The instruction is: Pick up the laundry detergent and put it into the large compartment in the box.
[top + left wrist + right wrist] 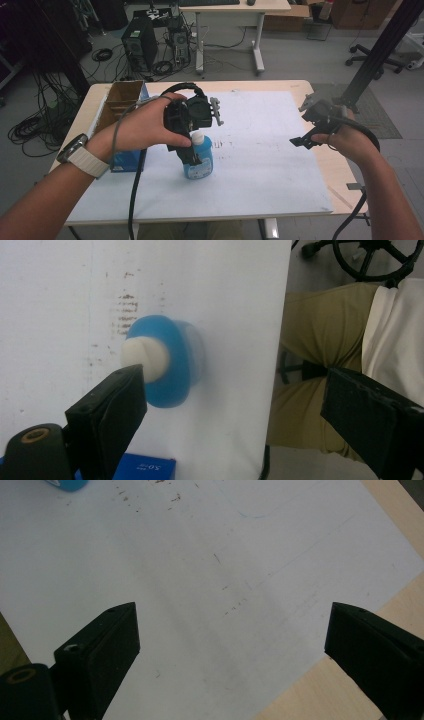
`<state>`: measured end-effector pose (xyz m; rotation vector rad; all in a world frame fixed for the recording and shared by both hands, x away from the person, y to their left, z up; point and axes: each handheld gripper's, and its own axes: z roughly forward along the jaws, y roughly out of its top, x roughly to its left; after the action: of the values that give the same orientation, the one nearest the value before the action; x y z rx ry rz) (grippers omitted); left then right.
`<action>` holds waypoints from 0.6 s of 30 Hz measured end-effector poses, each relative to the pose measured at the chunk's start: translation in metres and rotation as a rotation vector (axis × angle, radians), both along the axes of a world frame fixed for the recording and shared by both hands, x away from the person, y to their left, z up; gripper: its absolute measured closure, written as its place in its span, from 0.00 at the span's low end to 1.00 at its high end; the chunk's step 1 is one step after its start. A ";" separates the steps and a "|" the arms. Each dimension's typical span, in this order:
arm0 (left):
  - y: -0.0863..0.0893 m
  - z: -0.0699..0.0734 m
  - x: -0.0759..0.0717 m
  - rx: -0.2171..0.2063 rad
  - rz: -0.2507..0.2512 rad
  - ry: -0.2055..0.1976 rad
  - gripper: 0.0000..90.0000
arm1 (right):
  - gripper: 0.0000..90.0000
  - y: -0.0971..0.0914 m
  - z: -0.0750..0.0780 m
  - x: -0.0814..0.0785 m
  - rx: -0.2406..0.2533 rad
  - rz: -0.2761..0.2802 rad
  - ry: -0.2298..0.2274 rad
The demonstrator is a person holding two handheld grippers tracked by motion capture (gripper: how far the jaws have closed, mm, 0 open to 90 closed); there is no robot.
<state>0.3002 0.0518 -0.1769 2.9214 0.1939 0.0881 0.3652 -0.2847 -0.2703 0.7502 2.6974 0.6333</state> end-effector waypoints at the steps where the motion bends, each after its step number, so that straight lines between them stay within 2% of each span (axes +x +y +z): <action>1: 0.000 0.001 0.000 0.003 0.002 0.000 0.13 | 0.08 0.000 0.000 0.000 0.002 -0.001 -0.001; 18: 0.001 0.005 0.000 0.009 0.030 -0.013 0.12 | 0.08 -0.002 -0.002 0.000 0.004 0.000 -0.001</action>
<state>0.3001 0.0525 -0.1721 2.9262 0.2358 0.1123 0.3657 -0.2863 -0.2720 0.7512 2.6961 0.6393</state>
